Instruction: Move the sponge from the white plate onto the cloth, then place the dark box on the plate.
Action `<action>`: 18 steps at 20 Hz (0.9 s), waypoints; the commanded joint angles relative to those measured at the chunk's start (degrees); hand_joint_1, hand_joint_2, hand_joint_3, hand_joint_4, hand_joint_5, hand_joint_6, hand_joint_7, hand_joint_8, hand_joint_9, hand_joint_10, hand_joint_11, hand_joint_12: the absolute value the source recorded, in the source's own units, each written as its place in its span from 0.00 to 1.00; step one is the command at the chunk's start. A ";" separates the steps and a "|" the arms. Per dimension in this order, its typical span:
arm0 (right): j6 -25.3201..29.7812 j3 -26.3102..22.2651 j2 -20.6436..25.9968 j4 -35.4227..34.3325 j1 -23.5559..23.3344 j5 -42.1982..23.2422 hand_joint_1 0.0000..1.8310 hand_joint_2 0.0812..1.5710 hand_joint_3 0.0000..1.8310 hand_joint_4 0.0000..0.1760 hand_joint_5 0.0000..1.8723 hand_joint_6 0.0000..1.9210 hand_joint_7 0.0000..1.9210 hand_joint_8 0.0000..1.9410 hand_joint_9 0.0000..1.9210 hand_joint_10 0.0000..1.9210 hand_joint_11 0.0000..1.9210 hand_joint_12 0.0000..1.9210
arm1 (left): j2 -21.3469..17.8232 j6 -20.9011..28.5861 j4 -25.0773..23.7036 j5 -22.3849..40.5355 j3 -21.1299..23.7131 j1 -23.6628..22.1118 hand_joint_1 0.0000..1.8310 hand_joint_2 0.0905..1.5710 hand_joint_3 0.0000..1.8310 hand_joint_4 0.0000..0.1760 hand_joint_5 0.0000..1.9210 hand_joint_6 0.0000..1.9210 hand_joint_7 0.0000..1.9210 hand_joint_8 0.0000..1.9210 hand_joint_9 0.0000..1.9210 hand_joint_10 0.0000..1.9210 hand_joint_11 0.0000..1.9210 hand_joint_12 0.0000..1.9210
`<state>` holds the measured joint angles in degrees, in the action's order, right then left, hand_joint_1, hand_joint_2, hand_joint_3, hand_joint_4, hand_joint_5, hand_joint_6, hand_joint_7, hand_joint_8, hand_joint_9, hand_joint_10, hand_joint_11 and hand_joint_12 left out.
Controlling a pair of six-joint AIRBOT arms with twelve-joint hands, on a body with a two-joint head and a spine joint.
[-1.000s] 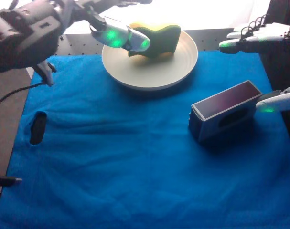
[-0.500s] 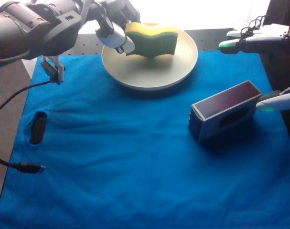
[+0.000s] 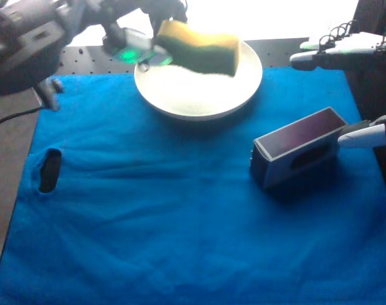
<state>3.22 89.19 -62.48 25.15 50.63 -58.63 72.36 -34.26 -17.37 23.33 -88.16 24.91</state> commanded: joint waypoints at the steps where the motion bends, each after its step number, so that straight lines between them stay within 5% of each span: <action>1: 0.44 -0.44 0.09 -3.62 -0.82 -5.82 0.54 0.61 0.00 0.60 0.16 0.00 0.10 0.00 0.05 0.00 0.02 0.01 | -2.31 0.29 -1.59 9.07 2.85 0.80 0.66 0.74 0.00 0.00 0.46 0.50 0.42 0.74 0.30 0.56 0.01 0.82; 4: 0.44 -1.89 0.39 -3.78 -0.81 -5.90 0.54 0.61 0.00 0.60 0.16 0.00 0.10 0.00 0.05 0.00 0.02 0.01 | -12.13 0.66 -3.30 15.12 13.21 6.74 0.66 0.74 0.00 0.00 0.46 0.50 0.43 0.74 0.30 0.56 0.01 0.82; 8: 0.44 -2.17 0.89 -3.78 -0.80 -6.06 0.54 0.61 0.00 0.60 0.16 0.00 0.10 0.00 0.05 0.00 0.02 0.01 | -20.94 2.57 -4.84 17.42 21.35 13.71 0.66 0.74 0.00 0.00 0.46 0.50 0.43 0.74 0.30 0.56 0.01 0.82; 11: 0.43 -1.95 0.64 -3.78 -0.78 -6.04 0.54 0.61 0.00 0.60 0.16 0.00 0.10 0.00 0.05 0.00 0.02 0.01 | -22.80 2.66 -5.16 15.64 23.62 16.78 0.66 0.74 0.00 0.00 0.46 0.50 0.43 0.74 0.30 0.56 0.01 0.82; 12: 0.44 -1.07 0.36 -3.83 -0.79 -6.01 0.54 0.61 0.00 0.60 0.16 0.00 0.10 0.00 0.05 0.00 0.02 0.01 | -19.57 2.70 -4.54 11.94 22.54 19.19 0.66 0.74 0.00 0.00 0.46 0.50 0.43 0.74 0.30 0.56 0.01 0.82; 13: 1.37 2.56 -1.27 -3.59 -0.81 -5.03 0.34 0.58 0.00 0.69 0.09 0.00 0.08 0.00 0.05 0.00 0.04 0.02 | -22.82 1.21 -0.55 20.21 25.11 19.89 0.47 0.58 0.00 0.61 0.09 0.12 0.09 0.21 0.07 0.18 0.05 0.37; 14: 1.37 2.56 -1.29 -3.59 -0.81 -5.00 0.34 0.58 0.00 0.69 0.09 0.00 0.08 0.00 0.05 0.00 0.04 0.02 | -22.96 1.01 -0.39 20.37 25.24 19.89 0.47 0.58 0.00 0.61 0.09 0.12 0.09 0.21 0.07 0.18 0.05 0.37; 15: 1.37 2.55 -1.32 -3.59 -0.81 -4.92 0.33 0.57 0.00 0.72 0.08 0.00 0.07 0.00 0.05 0.00 0.04 0.03 | -23.15 0.73 -0.22 20.54 25.42 19.88 0.43 0.53 0.00 0.92 0.02 0.03 0.02 0.04 0.01 0.04 0.01 0.13; 16: 1.37 2.55 -1.36 -3.58 -0.81 -4.85 0.32 0.57 0.00 0.69 0.08 0.00 0.07 0.00 0.05 0.00 0.05 0.03 | -23.32 0.54 -0.14 20.55 25.56 19.88 0.42 0.53 0.00 0.98 0.00 0.00 0.00 0.01 0.00 0.01 0.00 0.03; 18: 1.37 2.53 -1.36 -3.52 -0.81 -4.82 0.33 0.58 0.00 0.75 0.07 0.00 0.06 0.00 0.04 0.00 0.04 0.03 | -23.41 0.39 -0.13 19.95 25.62 19.90 0.41 0.52 0.00 1.00 0.00 0.00 0.00 0.00 0.00 0.00 0.00 0.00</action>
<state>4.25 91.53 -63.81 25.15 50.63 -58.00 49.17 -33.85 -18.85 37.89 -62.67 45.17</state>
